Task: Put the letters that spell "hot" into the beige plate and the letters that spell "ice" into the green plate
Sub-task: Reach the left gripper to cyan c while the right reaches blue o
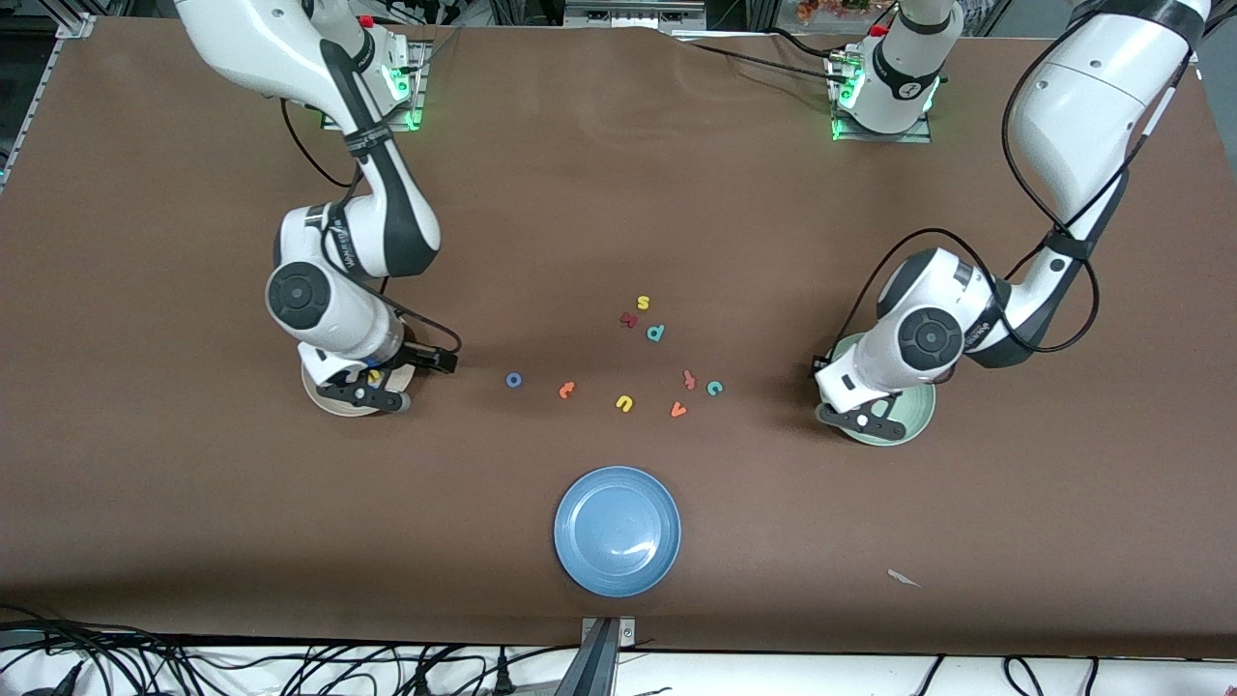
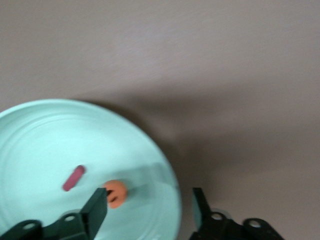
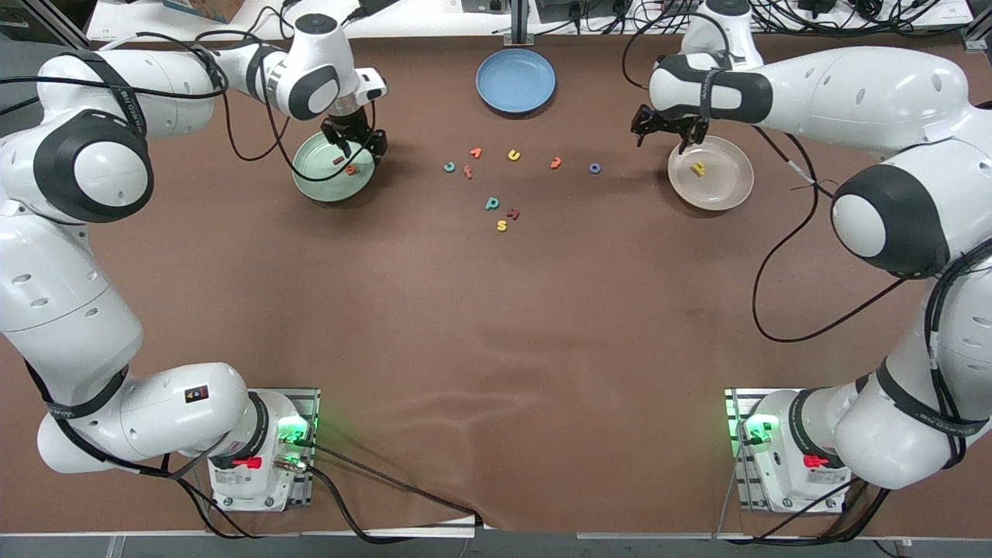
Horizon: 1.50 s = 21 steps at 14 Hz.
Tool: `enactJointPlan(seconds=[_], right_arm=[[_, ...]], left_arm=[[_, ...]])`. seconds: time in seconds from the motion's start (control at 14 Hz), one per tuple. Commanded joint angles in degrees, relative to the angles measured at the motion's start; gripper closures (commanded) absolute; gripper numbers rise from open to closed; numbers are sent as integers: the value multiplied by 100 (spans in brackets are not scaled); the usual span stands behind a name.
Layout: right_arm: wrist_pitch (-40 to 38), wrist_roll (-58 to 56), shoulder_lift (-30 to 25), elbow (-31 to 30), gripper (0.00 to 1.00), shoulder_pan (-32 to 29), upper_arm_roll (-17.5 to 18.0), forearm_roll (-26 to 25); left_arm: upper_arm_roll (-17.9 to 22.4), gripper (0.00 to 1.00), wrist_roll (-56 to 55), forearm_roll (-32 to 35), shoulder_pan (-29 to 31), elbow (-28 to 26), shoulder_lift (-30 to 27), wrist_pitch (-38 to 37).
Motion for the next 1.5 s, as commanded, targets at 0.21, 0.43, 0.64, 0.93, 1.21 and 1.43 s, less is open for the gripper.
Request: enactJointPlan(seconds=[0.21,0.43,0.64,0.93,1.21,1.43], right_arm=[[183,1128,921,981,0,490,-4,91],[762,1428,1282,990,0,719,4,100],[808,1534,1388,1025,1,772,13,117],[948,1534,1485,1025,10,869,13,276],[966,1534,1511,1017,31,860,118,328],[966,1517,1511,1017,44,860,127,390]], left_arm=[[-187,0,157,-197,-739,630,45,-183],[-161,0,403,-127,-1186,675,186,-121],[-20,0,1052,-179,-1320,895,291,-113],[-11,0,1553,-127,-1443,834,572,308],[6,4,2003,-109,-1443,825,898,827],[50,15,2179,232,-1443,834,960,854]])
